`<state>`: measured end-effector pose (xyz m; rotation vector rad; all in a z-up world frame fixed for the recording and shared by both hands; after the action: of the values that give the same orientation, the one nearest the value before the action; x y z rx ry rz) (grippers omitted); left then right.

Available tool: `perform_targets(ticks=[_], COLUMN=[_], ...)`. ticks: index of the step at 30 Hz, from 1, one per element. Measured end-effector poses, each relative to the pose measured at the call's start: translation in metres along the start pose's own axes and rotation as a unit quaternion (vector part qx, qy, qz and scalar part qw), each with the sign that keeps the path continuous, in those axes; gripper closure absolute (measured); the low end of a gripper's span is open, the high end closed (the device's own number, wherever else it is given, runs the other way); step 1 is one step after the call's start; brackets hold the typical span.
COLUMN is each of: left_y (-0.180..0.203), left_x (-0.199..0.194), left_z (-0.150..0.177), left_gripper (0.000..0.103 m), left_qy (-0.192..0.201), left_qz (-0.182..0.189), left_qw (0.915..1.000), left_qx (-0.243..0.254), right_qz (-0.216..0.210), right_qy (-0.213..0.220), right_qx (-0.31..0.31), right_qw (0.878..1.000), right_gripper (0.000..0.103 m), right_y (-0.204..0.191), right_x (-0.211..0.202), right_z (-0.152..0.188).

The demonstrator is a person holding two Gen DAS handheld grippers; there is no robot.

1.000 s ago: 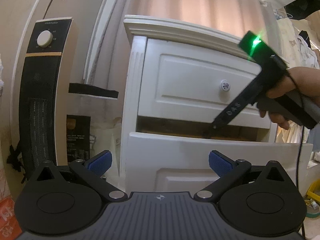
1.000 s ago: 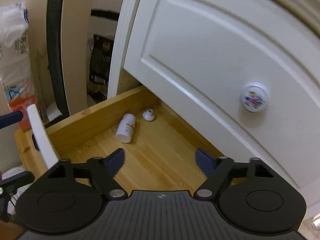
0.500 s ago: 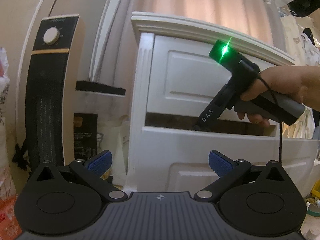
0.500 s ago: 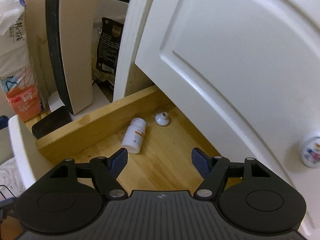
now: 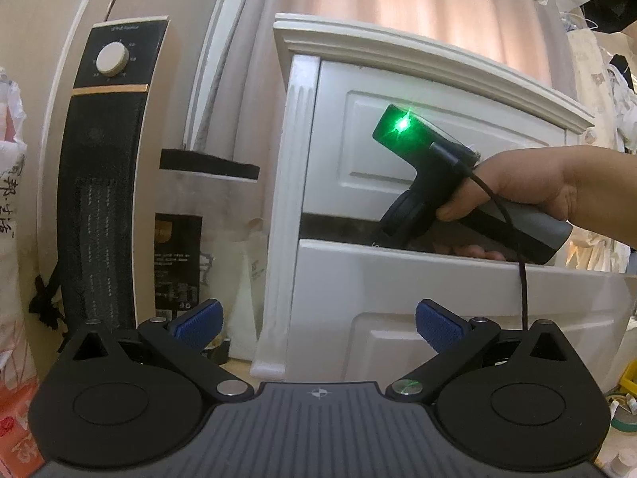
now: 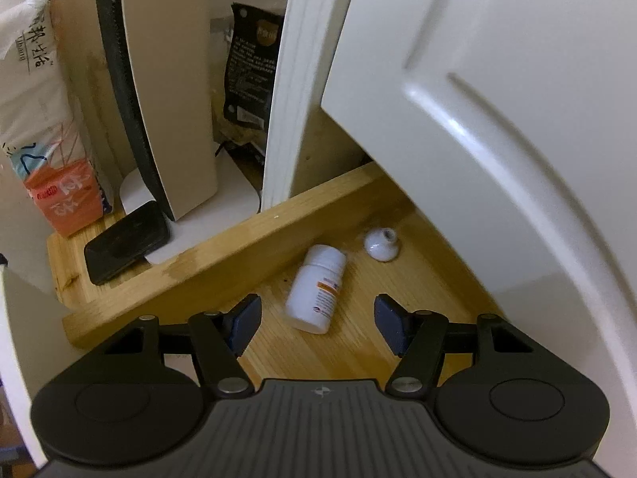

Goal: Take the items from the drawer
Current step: 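Reach the right tool into the open drawer toward the white medicine bottle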

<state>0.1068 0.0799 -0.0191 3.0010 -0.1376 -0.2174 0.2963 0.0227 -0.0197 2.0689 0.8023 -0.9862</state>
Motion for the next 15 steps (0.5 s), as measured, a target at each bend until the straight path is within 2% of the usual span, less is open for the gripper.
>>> perform_targets(ticks=[15], left_y=[-0.009], left_x=[0.011], left_z=[0.008], left_gripper=[0.0], left_qy=[-0.009], left_qz=[-0.005], left_qw=[0.9998], left_qx=[-0.015], right_qz=[0.01], right_qy=[-0.029], right_qx=[-0.011], right_qw=[0.999], right_gripper=[0.039], right_y=[-0.009], right_x=[0.035], right_z=[-0.006])
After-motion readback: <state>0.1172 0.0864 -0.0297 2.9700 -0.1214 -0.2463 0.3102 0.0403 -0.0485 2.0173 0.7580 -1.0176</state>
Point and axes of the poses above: each gripper's, at about its wrist camera, not at the fingertips, and x roughly the way its jaws point, y to its right, z to its underside, the point moved 9 cm from there along x, roughly the way its jaws point, and after that the axes turned 7 degrees about z, right-handed, at the moved point
